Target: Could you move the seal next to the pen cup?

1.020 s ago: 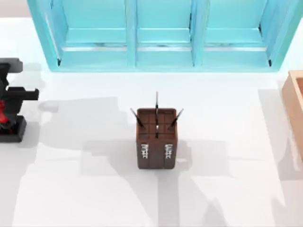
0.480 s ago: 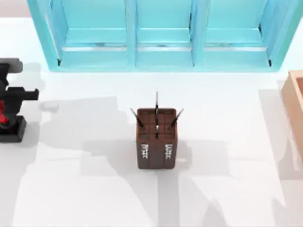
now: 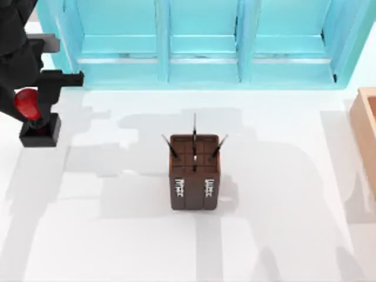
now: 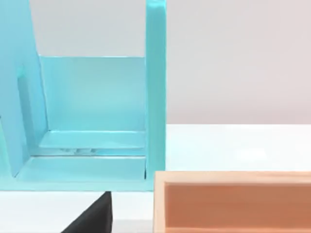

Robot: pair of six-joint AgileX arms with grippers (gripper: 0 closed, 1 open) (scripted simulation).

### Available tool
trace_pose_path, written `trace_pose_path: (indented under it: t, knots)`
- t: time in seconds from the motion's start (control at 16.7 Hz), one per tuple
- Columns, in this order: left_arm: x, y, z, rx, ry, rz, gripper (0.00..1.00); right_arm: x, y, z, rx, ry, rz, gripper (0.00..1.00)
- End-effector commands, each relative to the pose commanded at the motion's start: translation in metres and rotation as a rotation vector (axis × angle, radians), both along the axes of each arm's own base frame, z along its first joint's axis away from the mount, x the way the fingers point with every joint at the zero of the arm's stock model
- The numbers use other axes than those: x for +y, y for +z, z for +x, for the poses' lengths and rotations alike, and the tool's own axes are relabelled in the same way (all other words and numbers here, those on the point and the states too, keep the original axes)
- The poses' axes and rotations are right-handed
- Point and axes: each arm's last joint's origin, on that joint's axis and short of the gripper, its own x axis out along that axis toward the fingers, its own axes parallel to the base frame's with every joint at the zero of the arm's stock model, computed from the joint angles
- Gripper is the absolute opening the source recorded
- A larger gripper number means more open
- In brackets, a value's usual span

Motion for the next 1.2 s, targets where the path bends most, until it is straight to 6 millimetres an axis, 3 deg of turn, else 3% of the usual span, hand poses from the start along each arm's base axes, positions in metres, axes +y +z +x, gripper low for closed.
trace_pose_path:
  t: [0.18,0.36,0.78,1.2]
  knots:
    - [-0.042,0.044,-0.006,-0.005,-0.007,0.001,0.0,0.0,0.0,0.0,0.0,0.0,0.0,1.0]
    - [-0.069,0.072,-0.018,-0.016,-0.011,-0.001,0.0,0.0,0.0,0.0,0.0,0.0,0.0,1.0]
    - [-0.077,0.076,-0.021,-0.017,-0.009,-0.002,0.0,0.0,0.0,0.0,0.0,0.0,0.0,1.0]
    - [-0.134,0.079,-0.054,-0.014,-0.008,-0.003,0.0,0.0,0.0,0.0,0.0,0.0,0.0,1.0]
